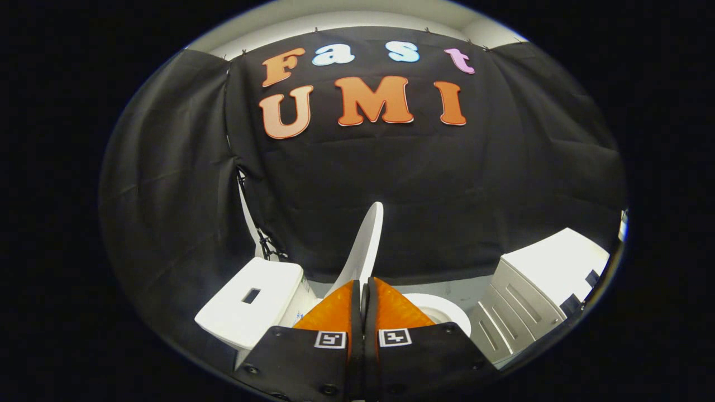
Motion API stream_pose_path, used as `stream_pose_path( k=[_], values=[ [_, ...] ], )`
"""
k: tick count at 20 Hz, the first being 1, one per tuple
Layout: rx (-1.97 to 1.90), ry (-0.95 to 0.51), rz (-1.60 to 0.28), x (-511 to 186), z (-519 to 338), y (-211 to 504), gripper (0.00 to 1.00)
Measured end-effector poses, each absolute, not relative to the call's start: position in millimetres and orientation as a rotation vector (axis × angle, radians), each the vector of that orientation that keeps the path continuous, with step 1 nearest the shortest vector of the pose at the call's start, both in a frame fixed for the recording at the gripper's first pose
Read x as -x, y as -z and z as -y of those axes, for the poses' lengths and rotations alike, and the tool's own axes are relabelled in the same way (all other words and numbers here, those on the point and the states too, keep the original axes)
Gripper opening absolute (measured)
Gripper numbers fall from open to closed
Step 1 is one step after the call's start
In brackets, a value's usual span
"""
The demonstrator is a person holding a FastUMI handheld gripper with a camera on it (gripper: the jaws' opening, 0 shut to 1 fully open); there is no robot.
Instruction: Open the toilet lid.
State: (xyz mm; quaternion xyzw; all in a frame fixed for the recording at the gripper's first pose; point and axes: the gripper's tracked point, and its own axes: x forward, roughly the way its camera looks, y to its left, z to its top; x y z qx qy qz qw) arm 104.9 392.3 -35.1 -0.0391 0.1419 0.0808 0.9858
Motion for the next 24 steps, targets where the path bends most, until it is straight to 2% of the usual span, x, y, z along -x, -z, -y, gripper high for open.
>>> stream_pose_path(
  k=[24],
  values=[
    [0.345,-0.29,-0.233,-62,-594,43,0.08]
  ],
)
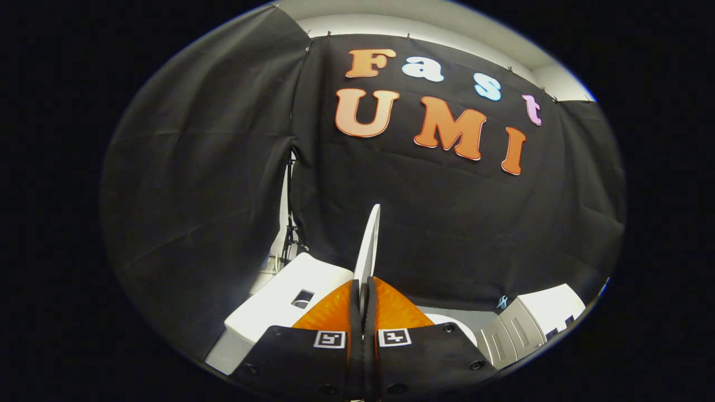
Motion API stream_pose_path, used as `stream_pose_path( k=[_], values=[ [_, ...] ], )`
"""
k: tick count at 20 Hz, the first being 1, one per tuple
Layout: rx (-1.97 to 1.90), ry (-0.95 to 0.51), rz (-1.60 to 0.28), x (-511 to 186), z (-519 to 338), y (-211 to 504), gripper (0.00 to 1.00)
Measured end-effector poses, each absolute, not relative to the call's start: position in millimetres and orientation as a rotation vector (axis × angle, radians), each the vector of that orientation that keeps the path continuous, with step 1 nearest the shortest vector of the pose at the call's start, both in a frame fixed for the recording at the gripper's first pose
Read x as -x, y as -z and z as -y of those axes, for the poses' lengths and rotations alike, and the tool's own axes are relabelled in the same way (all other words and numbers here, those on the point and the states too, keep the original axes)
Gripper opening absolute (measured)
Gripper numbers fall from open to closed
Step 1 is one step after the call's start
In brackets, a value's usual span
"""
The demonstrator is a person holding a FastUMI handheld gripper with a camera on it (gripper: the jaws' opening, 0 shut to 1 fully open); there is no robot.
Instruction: Open the toilet lid.
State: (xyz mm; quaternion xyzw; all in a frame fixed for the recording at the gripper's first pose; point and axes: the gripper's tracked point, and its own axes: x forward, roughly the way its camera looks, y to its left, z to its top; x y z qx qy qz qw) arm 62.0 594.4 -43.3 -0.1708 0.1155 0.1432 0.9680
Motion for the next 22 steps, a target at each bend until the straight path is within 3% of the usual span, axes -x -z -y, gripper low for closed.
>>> stream_pose_path(
  k=[12,19,21,22],
  values=[
    [0.451,-0.354,-0.249,-45,-665,71,0.08],
    [0.443,-0.329,-0.259,-48,-665,70,0.08],
    [0.447,-0.333,-0.267,-47,-665,72,0.11],
    [0.446,-0.352,-0.275,-46,-668,74,0.19]
  ],
)
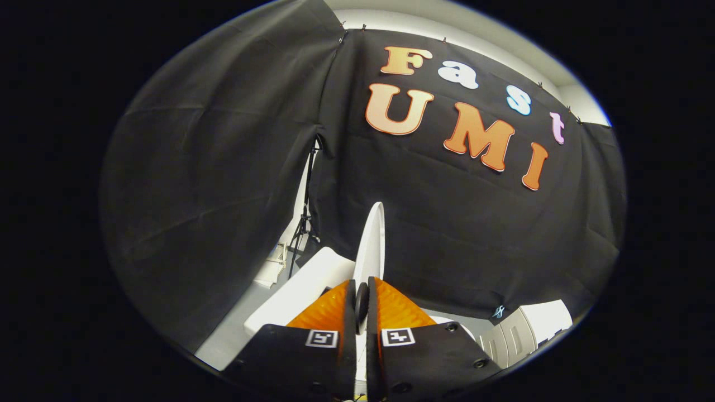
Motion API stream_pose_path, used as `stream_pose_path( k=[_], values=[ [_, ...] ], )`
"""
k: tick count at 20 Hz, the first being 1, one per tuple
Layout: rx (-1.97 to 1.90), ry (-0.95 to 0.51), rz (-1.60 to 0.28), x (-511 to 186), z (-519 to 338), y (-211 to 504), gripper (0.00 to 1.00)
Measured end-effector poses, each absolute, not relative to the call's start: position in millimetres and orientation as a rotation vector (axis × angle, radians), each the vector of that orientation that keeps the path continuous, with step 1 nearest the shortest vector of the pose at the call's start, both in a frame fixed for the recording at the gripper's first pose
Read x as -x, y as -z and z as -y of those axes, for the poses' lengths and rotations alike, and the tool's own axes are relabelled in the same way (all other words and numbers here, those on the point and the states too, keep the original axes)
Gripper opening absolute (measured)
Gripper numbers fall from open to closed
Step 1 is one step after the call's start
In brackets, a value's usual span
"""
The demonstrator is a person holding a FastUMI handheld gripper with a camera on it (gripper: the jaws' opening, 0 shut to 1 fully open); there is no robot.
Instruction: Open the toilet lid.
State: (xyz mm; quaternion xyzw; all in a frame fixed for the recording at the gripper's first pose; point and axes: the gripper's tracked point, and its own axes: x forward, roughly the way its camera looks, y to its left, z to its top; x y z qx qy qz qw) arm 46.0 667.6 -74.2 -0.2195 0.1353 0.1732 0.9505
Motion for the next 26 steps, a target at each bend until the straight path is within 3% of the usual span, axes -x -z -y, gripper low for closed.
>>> stream_pose_path(
  k=[9,16,26],
  values=[
    [0.326,-0.492,-0.235,-27,-665,37,0.95],
    [0.217,-0.463,-0.149,-53,-570,-50,0.95],
    [0.118,-0.376,-0.091,-78,-394,-90,0.95]
  ],
)
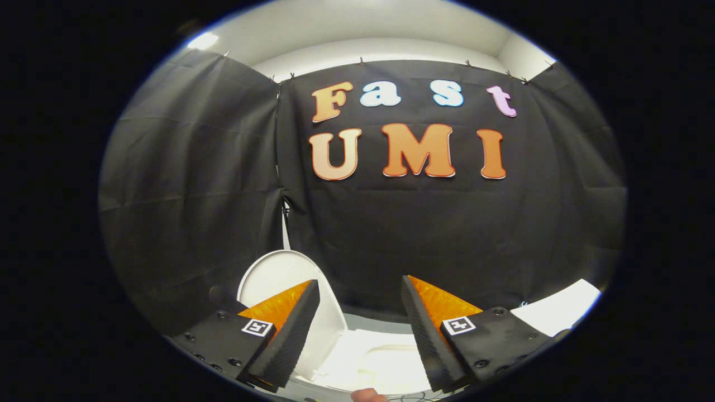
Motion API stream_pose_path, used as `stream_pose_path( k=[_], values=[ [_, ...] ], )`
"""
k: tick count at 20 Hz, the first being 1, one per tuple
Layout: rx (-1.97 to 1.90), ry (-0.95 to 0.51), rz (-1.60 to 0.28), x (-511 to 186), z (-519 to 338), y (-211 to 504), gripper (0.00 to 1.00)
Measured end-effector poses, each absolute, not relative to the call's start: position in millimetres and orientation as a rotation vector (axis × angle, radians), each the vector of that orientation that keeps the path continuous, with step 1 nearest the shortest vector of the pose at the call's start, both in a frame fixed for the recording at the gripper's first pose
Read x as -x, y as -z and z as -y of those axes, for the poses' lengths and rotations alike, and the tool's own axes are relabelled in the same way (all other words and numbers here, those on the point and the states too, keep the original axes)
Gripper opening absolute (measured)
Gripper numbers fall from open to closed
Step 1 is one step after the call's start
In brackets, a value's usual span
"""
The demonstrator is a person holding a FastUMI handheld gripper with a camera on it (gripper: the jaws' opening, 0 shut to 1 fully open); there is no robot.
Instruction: Open the toilet lid.
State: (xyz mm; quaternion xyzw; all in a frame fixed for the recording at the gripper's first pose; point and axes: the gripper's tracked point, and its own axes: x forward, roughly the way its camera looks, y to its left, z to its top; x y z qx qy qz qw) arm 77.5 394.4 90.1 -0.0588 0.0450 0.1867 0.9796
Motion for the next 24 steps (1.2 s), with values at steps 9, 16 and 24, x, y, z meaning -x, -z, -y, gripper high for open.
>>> stream_pose_path(
  k=[9,16,24],
  values=[
    [0.089,-0.254,-0.055,-81,-239,-107,0.95],
    [0.06,-0.171,-0.045,-71,-139,-82,0.95],
    [0.121,-0.105,-0.004,-48,-57,-45,0.95]
  ],
)
